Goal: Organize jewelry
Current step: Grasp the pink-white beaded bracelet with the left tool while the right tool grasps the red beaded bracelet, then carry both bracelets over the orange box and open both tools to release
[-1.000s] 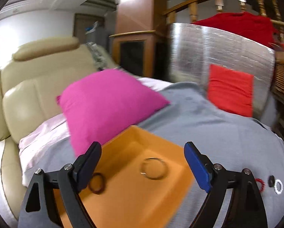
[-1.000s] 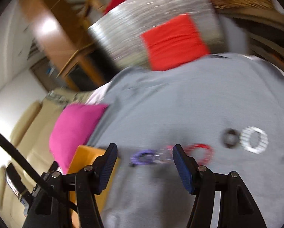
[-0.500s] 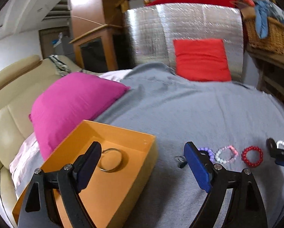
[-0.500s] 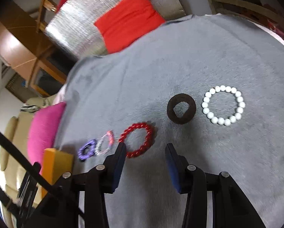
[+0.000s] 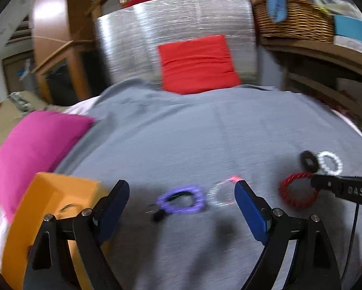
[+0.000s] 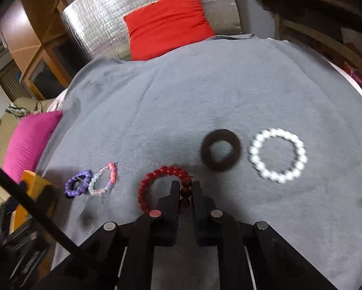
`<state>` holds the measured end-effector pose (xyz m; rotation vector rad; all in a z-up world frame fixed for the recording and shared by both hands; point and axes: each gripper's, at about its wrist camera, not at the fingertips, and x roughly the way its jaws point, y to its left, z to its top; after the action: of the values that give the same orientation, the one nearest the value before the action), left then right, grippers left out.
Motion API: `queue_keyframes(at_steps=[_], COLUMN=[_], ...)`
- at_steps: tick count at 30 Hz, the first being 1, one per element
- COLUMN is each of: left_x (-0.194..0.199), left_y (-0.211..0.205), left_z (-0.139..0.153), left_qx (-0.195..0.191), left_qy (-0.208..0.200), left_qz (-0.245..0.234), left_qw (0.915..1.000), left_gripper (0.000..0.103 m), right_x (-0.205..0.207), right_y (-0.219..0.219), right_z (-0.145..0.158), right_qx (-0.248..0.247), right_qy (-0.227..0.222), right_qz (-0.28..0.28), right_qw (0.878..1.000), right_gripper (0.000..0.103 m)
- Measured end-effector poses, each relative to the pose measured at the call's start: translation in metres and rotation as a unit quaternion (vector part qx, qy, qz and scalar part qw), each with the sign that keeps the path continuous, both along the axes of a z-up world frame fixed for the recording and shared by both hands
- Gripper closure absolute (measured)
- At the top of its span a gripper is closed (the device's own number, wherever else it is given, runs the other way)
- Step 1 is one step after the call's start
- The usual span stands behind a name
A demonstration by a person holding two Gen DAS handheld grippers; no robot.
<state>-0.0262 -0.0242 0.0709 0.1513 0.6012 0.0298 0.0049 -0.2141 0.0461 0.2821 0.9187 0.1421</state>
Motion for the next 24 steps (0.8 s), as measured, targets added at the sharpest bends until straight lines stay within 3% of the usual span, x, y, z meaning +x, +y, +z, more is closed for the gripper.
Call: queue_keyframes(at_steps=[4, 9, 12, 13, 16, 18, 20, 24], left_x=[0.017, 0.041, 0.053, 0.056, 0.058, 0.056, 0.053, 0.040], left_y=[-0.023, -0.033, -0.030, -0.030, -0.028, -0.025, -0.024, -0.027], left_z=[-0.008, -0.025, -0.039, -0.045, -0.048, -0.047, -0.046, -0.037], left_qx=[-0.005, -0.031, -0.075, -0.082, -0.095, -0.110, -0.135, -0.133], left_qy=[0.008, 0.068, 0.114, 0.129, 0.133, 0.139, 0.147, 0.144], left_qz=[-0.032, -0.059, -0.076, -0.079, -0.086, -0.094, -0.109, -0.123], left_qw=[0.9994, 0.9955, 0.9878, 0.9851, 0.9827, 0.9796, 0.9738, 0.9729], left_gripper=[0.016, 0.049, 0.054, 0.060, 0.067, 0.094, 0.095, 0.096], right_x=[-0.018, -0.026, -0.027, -0.027, -0.029, -0.032, -0.031, -0.034], right_y=[-0.027, -0.049, -0.055, -0.056, -0.061, -0.065, -0.065, -0.066], right_z=[0.001, -0.002, 0.000, 0.000, 0.003, 0.005, 0.008, 0.014], right_qx=[0.006, 0.028, 0.031, 0.033, 0.037, 0.038, 0.039, 0.043], right_qy=[0.010, 0.024, 0.023, 0.023, 0.020, 0.018, 0.013, 0.003], right_qz=[-0.005, -0.008, -0.010, -0.011, -0.014, -0.014, -0.016, -0.017], right_qw=[1.000, 0.999, 0.999, 0.999, 0.999, 0.999, 0.999, 0.999], right_gripper=[0.093, 0.093, 0.093, 0.093, 0.093, 0.093, 0.093, 0.093])
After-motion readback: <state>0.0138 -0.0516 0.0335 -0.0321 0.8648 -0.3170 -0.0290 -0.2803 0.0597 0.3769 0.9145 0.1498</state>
